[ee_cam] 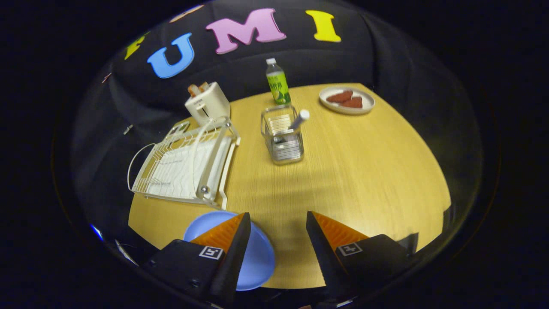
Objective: Take the plate from the dish rack, then take the spoon from the basket and place it into the plate.
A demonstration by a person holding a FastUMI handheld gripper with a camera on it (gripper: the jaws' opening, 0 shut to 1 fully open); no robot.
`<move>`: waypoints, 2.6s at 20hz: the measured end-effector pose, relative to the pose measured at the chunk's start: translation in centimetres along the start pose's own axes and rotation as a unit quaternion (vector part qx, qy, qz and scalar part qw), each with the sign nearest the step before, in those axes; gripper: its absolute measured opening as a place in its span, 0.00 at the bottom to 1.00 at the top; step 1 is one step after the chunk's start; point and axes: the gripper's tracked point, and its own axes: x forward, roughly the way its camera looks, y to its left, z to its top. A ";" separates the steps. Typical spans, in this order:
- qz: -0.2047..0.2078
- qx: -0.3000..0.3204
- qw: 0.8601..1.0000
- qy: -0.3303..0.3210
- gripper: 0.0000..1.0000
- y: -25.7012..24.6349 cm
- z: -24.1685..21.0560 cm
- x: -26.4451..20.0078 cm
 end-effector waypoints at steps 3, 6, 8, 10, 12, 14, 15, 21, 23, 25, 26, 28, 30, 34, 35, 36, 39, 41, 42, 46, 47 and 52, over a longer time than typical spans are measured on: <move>-0.015 -0.096 0.993 -0.073 0.81 -1.0 6.8 -1.2; -0.024 -0.146 0.986 -0.074 0.80 -2.0 10.1 0.5; -0.022 -0.154 0.986 -0.053 0.77 -2.7 10.3 2.7; -0.016 -0.167 0.985 -0.030 0.72 -3.2 9.6 5.0; -0.013 -0.183 0.983 -0.021 0.66 -3.5 9.8 6.9; -0.008 -0.181 0.983 -0.014 0.59 -3.5 9.9 8.4; -0.006 -0.177 0.984 -0.007 0.55 -3.6 9.8 9.3; 0.004 -0.150 0.989 0.013 0.24 -3.0 9.2 10.6; 0.014 -0.133 0.991 0.020 0.19 -2.3 9.0 10.4; 0.016 -0.130 0.991 0.020 0.14 -2.2 9.2 10.6; 0.016 -0.127 0.992 0.020 0.11 -2.0 9.1 10.5; 0.008 -0.116 0.993 0.009 0.09 -1.9 9.9 9.9; 0.000 -0.107 0.994 -0.005 0.09 -2.0 10.8 8.7; -0.003 -0.106 0.994 -0.039 0.09 -2.1 13.0 4.3; 0.001 -0.103 0.993 -0.051 0.09 -1.8 13.4 2.4; 0.008 -0.101 0.993 -0.058 0.09 -1.4 13.6 0.8; 0.051 -0.095 0.992 -0.070 0.09 1.0 12.3 -4.7; 0.075 -0.098 0.990 -0.064 0.09 2.7 10.0 -7.7; 0.093 -0.093 0.990 -0.054 0.09 4.0 8.3 -9.2; 0.142 -0.079 0.987 -0.014 0.09 7.7 2.0 -11.5; 0.149 -0.075 0.986 0.000 0.08 8.5 0.2 -11.2; 0.174 -0.081 0.980 0.046 0.09 11.3 -5.9 -7.6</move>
